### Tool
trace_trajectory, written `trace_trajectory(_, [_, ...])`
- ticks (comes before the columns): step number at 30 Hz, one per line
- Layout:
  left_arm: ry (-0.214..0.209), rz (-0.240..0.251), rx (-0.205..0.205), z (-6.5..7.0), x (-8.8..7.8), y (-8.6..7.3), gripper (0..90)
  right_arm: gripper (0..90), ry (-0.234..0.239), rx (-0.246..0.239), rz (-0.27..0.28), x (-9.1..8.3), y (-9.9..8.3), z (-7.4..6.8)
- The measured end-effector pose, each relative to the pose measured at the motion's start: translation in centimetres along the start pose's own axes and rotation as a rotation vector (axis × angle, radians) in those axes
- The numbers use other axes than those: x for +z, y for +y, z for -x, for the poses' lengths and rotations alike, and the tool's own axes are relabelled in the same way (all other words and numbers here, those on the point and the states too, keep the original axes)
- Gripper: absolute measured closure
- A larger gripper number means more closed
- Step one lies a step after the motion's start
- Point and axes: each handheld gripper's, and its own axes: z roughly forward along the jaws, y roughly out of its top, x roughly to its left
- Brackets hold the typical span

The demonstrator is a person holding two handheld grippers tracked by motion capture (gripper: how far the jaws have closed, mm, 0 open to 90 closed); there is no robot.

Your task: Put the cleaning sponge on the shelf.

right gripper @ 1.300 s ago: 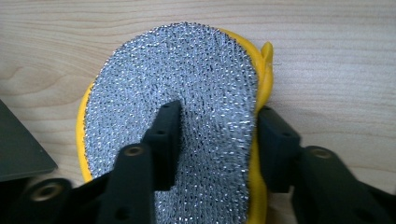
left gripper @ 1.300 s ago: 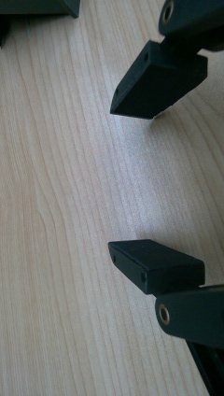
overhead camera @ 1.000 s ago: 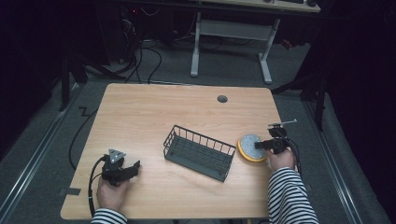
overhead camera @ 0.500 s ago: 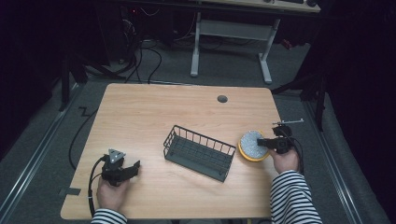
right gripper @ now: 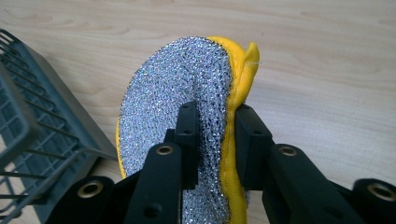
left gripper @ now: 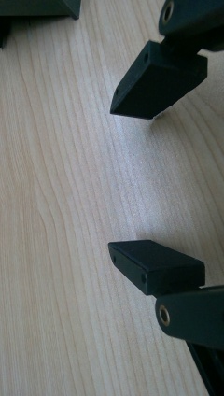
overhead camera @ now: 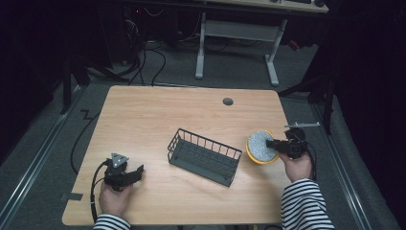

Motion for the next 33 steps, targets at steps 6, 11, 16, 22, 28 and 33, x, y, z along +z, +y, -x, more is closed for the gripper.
trace_trajectory(6, [0.003, 0.0, 0.002, 0.0, 0.0, 0.0, 28.8, 73.7, 0.003, -0.031, 0.035, -1.5, 0.8, -0.8])
trace_trajectory(11, [0.007, -0.002, 0.01, 0.1, 0.1, 0.0, 28.4, 73.8, 0.015, -0.055, 0.059, -2.5, 1.5, -1.7])
trace_trajectory(16, [0.009, -0.003, 0.012, 0.2, 0.1, 0.0, 28.4, 73.8, 0.031, -0.093, 0.077, -3.3, 2.1, -2.8])
trace_trajectory(22, [0.008, -0.003, 0.01, 0.2, 0.1, 0.0, 28.3, 73.7, 0.076, -0.109, 0.125, -4.3, 2.9, -4.3])
trace_trajectory(28, [0.005, -0.002, 0.008, 0.1, 0.0, 0.0, 28.4, 73.5, 0.107, -0.175, 0.118, -4.0, 3.9, -7.1])
trace_trajectory(33, [0.005, -0.002, 0.009, 0.1, 0.0, 0.0, 28.3, 73.4, 0.133, -0.199, 0.108, -3.2, 4.3, -8.4])
